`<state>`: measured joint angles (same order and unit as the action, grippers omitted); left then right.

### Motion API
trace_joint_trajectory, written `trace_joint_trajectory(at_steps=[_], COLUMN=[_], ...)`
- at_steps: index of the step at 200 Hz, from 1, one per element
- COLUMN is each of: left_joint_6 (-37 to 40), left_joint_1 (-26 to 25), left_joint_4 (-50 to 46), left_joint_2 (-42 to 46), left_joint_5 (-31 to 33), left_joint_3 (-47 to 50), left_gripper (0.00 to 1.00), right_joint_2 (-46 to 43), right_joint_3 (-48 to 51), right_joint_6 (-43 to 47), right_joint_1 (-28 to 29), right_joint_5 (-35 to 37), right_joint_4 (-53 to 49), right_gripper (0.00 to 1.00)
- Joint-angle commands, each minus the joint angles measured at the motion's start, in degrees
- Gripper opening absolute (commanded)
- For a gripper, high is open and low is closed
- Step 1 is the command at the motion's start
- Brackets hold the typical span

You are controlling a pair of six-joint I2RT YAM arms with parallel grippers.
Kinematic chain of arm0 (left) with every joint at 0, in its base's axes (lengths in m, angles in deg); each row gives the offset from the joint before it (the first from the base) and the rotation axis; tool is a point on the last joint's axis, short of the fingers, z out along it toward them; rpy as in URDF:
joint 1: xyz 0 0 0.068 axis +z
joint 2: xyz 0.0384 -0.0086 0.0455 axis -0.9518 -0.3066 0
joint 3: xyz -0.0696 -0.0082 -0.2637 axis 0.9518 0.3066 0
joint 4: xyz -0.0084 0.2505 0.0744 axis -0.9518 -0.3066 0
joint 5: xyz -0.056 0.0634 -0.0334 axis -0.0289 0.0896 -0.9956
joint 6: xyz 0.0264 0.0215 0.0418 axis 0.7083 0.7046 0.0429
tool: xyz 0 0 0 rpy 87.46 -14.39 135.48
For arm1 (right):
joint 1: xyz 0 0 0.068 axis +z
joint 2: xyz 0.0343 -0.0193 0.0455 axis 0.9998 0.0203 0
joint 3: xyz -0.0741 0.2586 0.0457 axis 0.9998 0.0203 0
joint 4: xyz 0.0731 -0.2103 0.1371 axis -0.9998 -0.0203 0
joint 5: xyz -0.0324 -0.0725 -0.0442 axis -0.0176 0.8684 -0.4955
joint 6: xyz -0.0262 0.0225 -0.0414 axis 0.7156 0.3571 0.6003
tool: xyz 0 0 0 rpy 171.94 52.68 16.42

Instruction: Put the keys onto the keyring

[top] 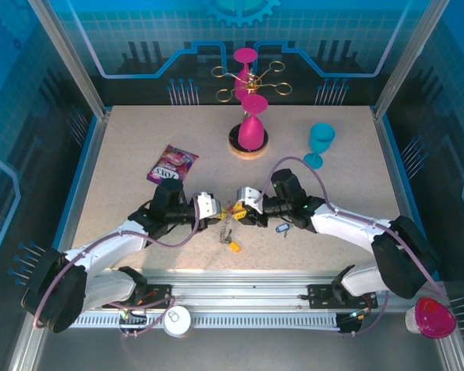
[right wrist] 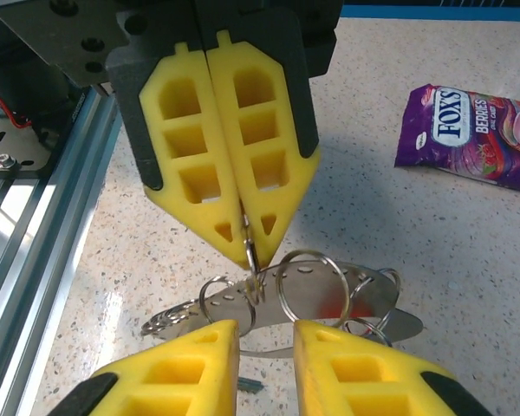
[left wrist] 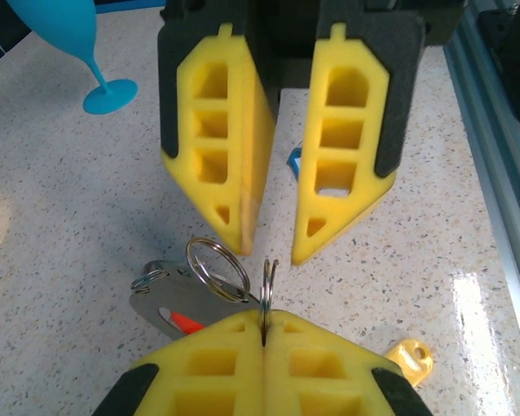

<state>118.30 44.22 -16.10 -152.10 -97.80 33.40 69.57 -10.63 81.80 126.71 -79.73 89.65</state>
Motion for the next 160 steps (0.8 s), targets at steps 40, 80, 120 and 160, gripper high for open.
trace_joint_trajectory(at_steps=[40, 80, 120, 160], left_joint_6=[0.80, 0.61, 0.27, -0.27], left_joint_1=[-0.33, -0.32, -0.36, -0.33], left_joint_4=[2.89, 2.93, 2.85, 2.28], left_joint_2=[1.32, 1.11, 0.88, 0.42], left_joint_5=[-4.21, -3.99, -4.22, -4.74], left_joint_3=[1.11, 1.04, 0.94, 0.49], left_gripper=[0.00, 0.00, 0.00, 0.02], right_joint_2=[1.51, 2.22, 2.22, 2.30], right_joint_3=[-0.79, -1.21, -1.43, -2.48], right_joint_6=[0.53, 1.10, 1.54, 2.78], right_joint_1=[1.33, 1.60, 1.88, 2.39], right_joint_5=[-1.90, -2.81, -2.74, -2.62], right_joint_4=[4.19, 4.31, 4.39, 2.57], right_gripper=[0.18, 0.15, 0.05, 0.00])
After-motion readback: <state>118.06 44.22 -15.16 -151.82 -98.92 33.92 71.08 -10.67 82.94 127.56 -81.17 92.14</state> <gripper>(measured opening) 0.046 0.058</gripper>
